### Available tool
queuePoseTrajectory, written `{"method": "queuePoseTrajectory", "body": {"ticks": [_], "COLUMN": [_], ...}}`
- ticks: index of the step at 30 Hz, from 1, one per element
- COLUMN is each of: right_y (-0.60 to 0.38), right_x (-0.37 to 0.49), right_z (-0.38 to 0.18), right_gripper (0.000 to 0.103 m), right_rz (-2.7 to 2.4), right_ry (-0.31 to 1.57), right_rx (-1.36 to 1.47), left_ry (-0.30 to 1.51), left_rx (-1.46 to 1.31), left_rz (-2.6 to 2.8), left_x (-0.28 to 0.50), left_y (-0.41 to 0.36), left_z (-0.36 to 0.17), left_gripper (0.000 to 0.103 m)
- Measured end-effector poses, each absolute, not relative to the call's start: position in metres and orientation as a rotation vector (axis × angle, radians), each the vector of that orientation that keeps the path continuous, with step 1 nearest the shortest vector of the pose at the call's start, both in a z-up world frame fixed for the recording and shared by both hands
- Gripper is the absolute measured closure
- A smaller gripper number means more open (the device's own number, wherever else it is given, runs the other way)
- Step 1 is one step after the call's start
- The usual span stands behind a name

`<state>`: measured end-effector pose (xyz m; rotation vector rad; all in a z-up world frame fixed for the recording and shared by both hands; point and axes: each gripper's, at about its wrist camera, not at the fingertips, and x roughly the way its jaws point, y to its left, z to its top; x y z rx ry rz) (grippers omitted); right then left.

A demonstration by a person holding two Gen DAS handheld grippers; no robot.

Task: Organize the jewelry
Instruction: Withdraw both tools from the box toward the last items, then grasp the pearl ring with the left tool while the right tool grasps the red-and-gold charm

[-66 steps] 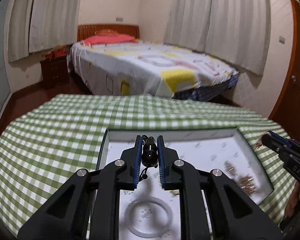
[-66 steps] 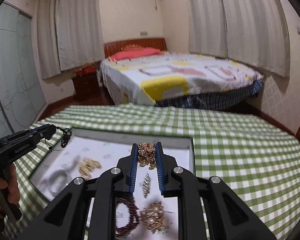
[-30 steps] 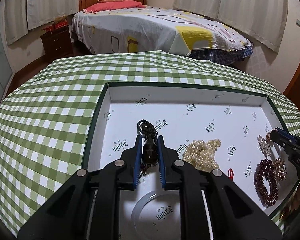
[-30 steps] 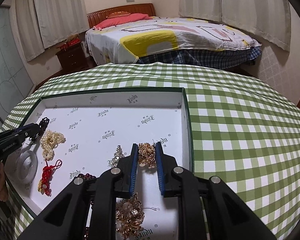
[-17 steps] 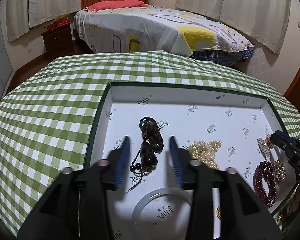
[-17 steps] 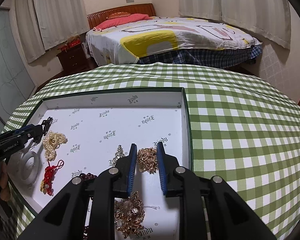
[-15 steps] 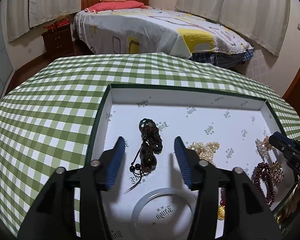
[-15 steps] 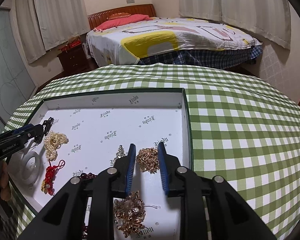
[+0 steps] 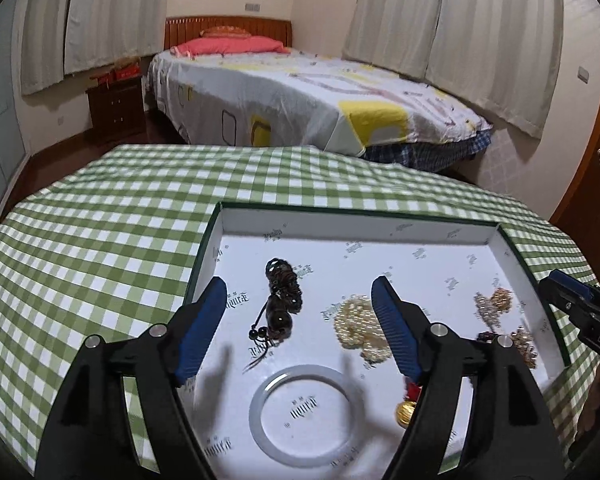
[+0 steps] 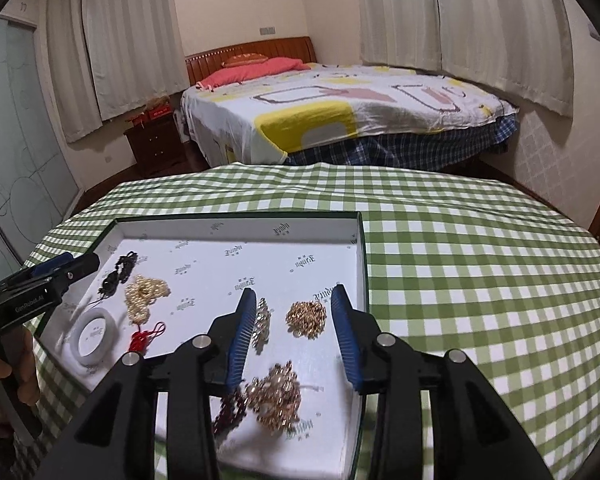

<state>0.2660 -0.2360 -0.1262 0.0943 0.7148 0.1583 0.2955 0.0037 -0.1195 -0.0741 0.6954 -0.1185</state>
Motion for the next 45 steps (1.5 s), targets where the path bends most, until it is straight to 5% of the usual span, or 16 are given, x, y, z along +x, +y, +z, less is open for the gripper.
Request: {"method": "queuePoseTrajectory", "body": {"ticks": [12,35,40,45], "right_y": [-0.236,-0.23,-0.231,-0.233], "right_x": [0.205,0.156,0.144,0.14], "right_z": [-0.123,-0.174,-0.175,-0.175], "right_gripper": [0.063,0.064,0.086,0.089], "right_rz": [0.14,0.165,0.155,0.153], "right_ry": [0.689,0.867,0.87,0.867], "right_rx": [0.113,0.099,0.101,0.116], "left_ry": [0.581,0.693,0.702,0.723], "left_rx": [-0.072,-0.059,-0.051,-0.042], "left_rz": [-0.155,-0.152,-0.161,-0.18], "left_x": [0.214,0.152,0.147,0.144], "left_y": [-0.016,-0.024,-0.028,-0.036], "left_z": [-0.101,-0.136,-0.137,-0.142], "left_gripper": [0.029,0.029,0.029,0.029]}}
